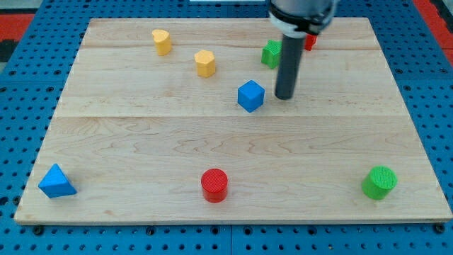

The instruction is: Place the red circle diagonally left to the blue cube

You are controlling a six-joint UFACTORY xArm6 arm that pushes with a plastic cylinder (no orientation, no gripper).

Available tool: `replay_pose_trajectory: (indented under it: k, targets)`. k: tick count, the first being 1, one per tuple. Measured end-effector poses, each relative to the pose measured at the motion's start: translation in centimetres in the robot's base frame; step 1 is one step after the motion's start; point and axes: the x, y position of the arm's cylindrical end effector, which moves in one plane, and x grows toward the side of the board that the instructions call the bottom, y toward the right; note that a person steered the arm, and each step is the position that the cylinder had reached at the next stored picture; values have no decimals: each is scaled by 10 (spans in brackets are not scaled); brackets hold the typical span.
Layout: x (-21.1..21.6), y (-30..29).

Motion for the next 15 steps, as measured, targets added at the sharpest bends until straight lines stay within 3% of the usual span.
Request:
replay_pose_trajectory:
  k: [3, 4, 6, 7, 9, 11, 13, 15]
  targets:
    - [173, -12]
    - [201, 18]
    - [193, 158]
    - [192, 164]
    - [169, 126]
    - [147, 40]
    - [108, 37]
    - [143, -55]
